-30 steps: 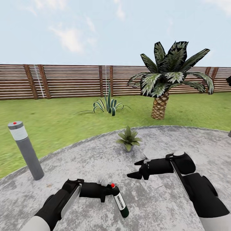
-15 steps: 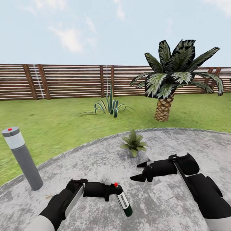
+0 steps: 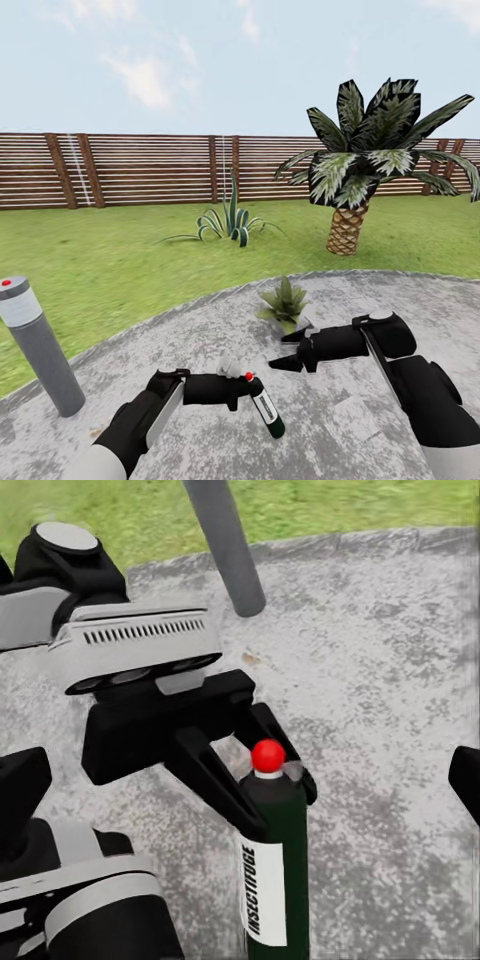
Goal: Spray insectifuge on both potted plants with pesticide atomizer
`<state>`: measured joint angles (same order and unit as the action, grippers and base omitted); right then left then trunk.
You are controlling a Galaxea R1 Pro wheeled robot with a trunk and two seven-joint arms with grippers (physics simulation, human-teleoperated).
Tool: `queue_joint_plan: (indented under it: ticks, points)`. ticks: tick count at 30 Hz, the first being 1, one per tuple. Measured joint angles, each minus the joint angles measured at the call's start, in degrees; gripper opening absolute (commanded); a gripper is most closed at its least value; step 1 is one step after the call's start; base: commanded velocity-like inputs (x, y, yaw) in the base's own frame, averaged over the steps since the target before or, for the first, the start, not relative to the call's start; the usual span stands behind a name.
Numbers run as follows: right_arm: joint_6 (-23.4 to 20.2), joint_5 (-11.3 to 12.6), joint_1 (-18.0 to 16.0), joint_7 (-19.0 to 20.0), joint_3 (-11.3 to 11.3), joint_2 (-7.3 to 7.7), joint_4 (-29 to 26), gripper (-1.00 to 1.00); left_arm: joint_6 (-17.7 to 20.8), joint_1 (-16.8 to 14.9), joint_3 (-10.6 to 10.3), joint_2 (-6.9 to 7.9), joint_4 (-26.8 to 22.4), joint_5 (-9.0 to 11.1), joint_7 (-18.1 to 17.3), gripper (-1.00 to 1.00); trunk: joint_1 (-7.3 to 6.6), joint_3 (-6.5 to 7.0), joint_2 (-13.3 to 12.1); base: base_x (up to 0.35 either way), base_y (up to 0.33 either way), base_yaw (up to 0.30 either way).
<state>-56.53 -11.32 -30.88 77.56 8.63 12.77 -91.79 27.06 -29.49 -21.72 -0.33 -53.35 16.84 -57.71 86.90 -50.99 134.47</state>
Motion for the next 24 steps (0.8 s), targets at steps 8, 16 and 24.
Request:
queue_joint_plan:
  ticks: [8,16,24]
  points:
    - [0.0,0.0,-0.4,-2.6,-2.6,-1.09,0.0,1.00,-1.3,0.0,0.7,-0.87,2.6,1.5,2.6,-1.00,0.00,0.00,0.0,0.000,0.000,0.000]
    - [0.1,-0.3,-0.2,-3.2,-3.3,-1.55,0.2,1.00,-1.9,0.8,-0.3,0.10,2.6,0.3,4.5,-1.00,0.00,0.00,0.0,0.000,0.000,0.000]
    - [1.0,-0.6,-0.2,1.3,1.4,-1.96,0.4,1.00,-2.6,1.0,-0.7,3.78,-2.1,-1.3,-3.0,-1.00,0.00,0.00,0.0,0.000,0.000,0.000]
